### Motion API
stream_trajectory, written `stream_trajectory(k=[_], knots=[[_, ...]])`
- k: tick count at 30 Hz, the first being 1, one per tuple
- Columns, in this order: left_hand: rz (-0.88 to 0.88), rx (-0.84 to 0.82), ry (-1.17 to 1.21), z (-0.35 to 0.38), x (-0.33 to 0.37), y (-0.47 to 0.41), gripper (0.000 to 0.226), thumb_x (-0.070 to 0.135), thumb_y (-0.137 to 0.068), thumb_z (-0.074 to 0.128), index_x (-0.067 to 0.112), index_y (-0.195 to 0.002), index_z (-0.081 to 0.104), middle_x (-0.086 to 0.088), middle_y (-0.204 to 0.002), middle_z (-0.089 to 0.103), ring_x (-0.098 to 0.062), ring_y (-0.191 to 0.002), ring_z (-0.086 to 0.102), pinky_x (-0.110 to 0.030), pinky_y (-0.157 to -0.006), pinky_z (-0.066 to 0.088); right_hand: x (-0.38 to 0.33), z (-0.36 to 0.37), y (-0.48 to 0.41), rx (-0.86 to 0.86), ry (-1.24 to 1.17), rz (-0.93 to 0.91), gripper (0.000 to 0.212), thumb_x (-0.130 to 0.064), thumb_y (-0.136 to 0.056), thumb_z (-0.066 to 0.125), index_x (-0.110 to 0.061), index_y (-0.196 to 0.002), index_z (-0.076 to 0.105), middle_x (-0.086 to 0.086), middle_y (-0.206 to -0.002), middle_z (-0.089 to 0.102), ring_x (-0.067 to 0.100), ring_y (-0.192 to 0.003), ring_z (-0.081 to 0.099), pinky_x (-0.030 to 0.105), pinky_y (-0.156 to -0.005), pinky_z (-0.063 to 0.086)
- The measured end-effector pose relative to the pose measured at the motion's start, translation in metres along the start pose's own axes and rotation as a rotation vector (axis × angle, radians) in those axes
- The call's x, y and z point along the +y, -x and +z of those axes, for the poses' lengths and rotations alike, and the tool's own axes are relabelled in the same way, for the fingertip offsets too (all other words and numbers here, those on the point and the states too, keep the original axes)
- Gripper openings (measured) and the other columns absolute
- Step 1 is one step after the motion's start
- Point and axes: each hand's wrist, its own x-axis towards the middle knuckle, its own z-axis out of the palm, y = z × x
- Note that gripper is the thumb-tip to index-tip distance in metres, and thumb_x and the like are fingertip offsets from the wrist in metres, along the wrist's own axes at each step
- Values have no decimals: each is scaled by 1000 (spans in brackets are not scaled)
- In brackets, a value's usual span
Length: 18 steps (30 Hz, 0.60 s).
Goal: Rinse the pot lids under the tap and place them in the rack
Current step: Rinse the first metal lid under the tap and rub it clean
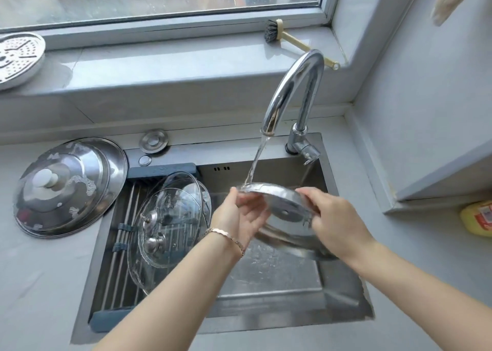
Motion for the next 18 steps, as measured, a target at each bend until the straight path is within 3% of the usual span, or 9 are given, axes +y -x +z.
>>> stream_trajectory(k=[3,6,8,10,13,15,17,18], knots=[[-74,46,-381,-12,-14,-3,23,21,-97,42,4,-105,55,-16,-116,56,-30,-119,50,-42,-97,42,21,1,-10,-24,-159,284,36,3,-83,46,-18,-102,68,5,-86,70,29,-89,62,27,-70,40],[-109,129,-742,-38,-31,-4,43,27,-93,49,4,-130,43,-10,-120,52,-24,-109,51,-39,-96,40,52,4,-10,13,-389,525,29,-2,-82,52,-26,-78,68,8,-82,72,33,-85,66,43,-83,52],[-189,115,-741,-50,-39,-1,68,43,-84,58,6,-137,36,-12,-134,46,-26,-117,48,-40,-101,39,66,2,-8,47,-628,689,28,4,-83,50,-19,-78,66,20,-89,70,42,-87,66,58,-85,50],[-242,37,-540,-62,-43,-5,93,61,-59,71,10,-132,44,-17,-128,55,-32,-115,56,-45,-99,44,68,-2,-6,23,-845,821,24,11,-87,45,-7,-85,61,32,-96,64,47,-89,64,62,-86,48],[-54,81,-420,-63,-32,-5,89,71,-52,65,16,-121,54,-14,-114,65,-31,-101,64,-49,-89,51,64,6,-1,-50,-986,881,20,12,-88,43,3,-97,58,33,-99,63,46,-90,65,58,-87,49],[67,206,-463,-62,-23,-6,93,81,-56,45,20,-127,51,-12,-123,61,-33,-110,59,-53,-97,45,53,16,1,-25,-792,806,23,5,-88,47,3,-108,58,26,-104,65,43,-96,63,45,-86,50],[191,291,-502,-58,-20,-4,90,80,-67,28,20,-132,47,-10,-132,54,-33,-119,52,-52,-103,39,41,27,1,6,-266,579,37,-8,-93,46,-3,-130,46,20,-124,55,35,-118,52,33,-90,43],[251,303,-512,-55,-18,1,87,77,-71,25,20,-132,47,-8,-134,53,-32,-120,51,-49,-105,38,34,33,1,-18,29,446,50,-15,-95,42,-4,-142,28,18,-142,39,32,-133,36,36,-103,35]])
